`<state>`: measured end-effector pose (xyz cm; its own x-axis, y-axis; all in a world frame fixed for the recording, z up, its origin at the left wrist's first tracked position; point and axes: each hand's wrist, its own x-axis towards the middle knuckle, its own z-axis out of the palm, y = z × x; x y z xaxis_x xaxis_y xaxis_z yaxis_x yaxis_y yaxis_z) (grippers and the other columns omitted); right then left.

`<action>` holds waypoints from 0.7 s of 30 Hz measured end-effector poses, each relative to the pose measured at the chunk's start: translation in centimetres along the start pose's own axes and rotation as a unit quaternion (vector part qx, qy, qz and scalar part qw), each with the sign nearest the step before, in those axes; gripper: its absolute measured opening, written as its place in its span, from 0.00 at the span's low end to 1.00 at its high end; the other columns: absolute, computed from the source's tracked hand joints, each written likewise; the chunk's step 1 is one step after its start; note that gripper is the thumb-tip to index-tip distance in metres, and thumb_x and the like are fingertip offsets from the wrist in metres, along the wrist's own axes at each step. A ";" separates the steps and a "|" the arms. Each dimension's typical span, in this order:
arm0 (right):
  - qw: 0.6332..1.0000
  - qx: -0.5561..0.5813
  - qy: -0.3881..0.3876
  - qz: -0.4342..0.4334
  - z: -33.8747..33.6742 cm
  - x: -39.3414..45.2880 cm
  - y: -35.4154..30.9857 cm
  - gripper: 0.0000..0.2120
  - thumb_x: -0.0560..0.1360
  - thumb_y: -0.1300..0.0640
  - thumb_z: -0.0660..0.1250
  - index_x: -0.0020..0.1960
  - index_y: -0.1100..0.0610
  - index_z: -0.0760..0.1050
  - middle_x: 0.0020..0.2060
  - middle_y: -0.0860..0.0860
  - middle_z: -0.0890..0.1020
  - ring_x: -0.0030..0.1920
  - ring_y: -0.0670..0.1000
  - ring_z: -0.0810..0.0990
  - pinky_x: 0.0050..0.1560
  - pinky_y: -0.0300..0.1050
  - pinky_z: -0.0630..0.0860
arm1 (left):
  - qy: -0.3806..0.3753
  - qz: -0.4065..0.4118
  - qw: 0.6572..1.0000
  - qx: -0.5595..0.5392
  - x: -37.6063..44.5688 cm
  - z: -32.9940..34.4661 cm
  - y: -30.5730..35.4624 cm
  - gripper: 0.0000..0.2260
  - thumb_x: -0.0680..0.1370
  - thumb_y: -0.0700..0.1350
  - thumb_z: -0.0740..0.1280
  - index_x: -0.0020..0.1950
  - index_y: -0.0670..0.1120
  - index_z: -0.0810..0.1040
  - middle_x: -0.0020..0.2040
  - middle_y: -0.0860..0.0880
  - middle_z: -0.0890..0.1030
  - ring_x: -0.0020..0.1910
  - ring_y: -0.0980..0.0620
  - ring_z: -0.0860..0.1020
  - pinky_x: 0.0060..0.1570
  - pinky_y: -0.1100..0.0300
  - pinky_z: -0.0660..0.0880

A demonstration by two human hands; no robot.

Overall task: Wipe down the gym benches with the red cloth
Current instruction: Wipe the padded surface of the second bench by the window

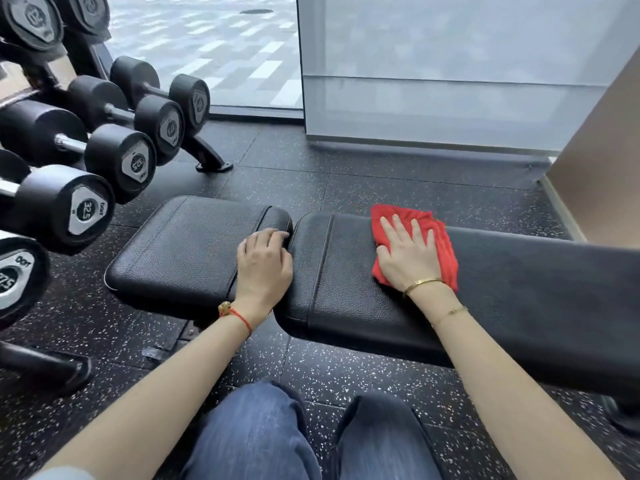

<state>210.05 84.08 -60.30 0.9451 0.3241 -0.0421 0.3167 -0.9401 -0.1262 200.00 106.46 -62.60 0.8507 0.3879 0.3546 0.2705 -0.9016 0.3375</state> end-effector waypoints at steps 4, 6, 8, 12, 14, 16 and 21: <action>0.996 0.003 0.000 -0.084 0.6 -1.7 -3.0 0.30 0.80 0.47 0.52 0.80 0.48 0.47 0.79 0.48 0.51 0.79 0.56 0.48 0.77 0.59 0.42 | -0.007 0.035 0.999 -0.038 -0.1 1.1 3.6 0.14 0.78 0.43 0.62 0.63 0.47 0.78 0.63 0.49 0.78 0.66 0.47 0.73 0.69 0.49 0.65; 0.992 -0.001 0.004 -0.124 0.9 -4.1 -3.2 0.30 0.80 0.47 0.52 0.80 0.47 0.48 0.79 0.47 0.51 0.79 0.55 0.48 0.77 0.58 0.42 | -0.015 0.048 0.998 -0.043 -0.4 1.5 5.0 0.15 0.77 0.43 0.63 0.63 0.47 0.78 0.63 0.48 0.78 0.66 0.47 0.73 0.68 0.49 0.66; 0.991 -0.004 0.007 -0.134 1.1 -6.0 -2.0 0.31 0.79 0.47 0.52 0.79 0.46 0.47 0.79 0.46 0.52 0.79 0.53 0.48 0.77 0.57 0.42 | -0.024 0.063 0.997 -0.041 -0.8 1.9 5.9 0.15 0.77 0.43 0.63 0.63 0.46 0.78 0.63 0.48 0.78 0.66 0.46 0.73 0.68 0.48 0.67; 0.996 -0.003 0.029 -0.086 1.1 -7.9 3.1 0.31 0.78 0.47 0.54 0.79 0.45 0.48 0.79 0.44 0.53 0.79 0.52 0.50 0.77 0.54 0.43 | -0.029 0.069 0.996 -0.038 -1.0 2.2 6.1 0.14 0.77 0.43 0.63 0.62 0.46 0.78 0.63 0.49 0.78 0.66 0.46 0.72 0.67 0.48 0.67; 0.999 -0.003 0.035 -0.030 0.7 -7.5 6.2 0.31 0.78 0.47 0.55 0.79 0.44 0.50 0.79 0.44 0.53 0.78 0.52 0.51 0.77 0.54 0.45 | -0.029 0.068 0.997 -0.033 -1.1 2.2 6.1 0.15 0.77 0.43 0.63 0.63 0.46 0.78 0.64 0.48 0.78 0.66 0.46 0.72 0.67 0.48 0.67; 0.999 0.000 0.031 0.035 0.2 -6.0 8.6 0.30 0.79 0.47 0.54 0.79 0.44 0.50 0.79 0.44 0.53 0.78 0.52 0.51 0.77 0.55 0.45 | -0.029 0.072 0.997 -0.023 -1.3 2.2 6.2 0.15 0.77 0.43 0.62 0.64 0.45 0.77 0.64 0.48 0.77 0.67 0.45 0.71 0.68 0.48 0.66; 0.996 0.025 0.008 0.084 -0.6 -1.6 7.5 0.29 0.80 0.47 0.51 0.79 0.44 0.48 0.79 0.46 0.50 0.79 0.55 0.48 0.77 0.59 0.41 | -0.025 0.074 0.997 -0.010 -1.4 2.2 6.6 0.15 0.77 0.43 0.63 0.63 0.45 0.77 0.63 0.47 0.78 0.65 0.44 0.72 0.67 0.46 0.67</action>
<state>210.98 76.49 -60.62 0.9857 0.1606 -0.0509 0.1501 -0.9744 -0.1674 201.55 99.50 -62.75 0.9020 0.2411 0.3580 0.1322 -0.9439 0.3026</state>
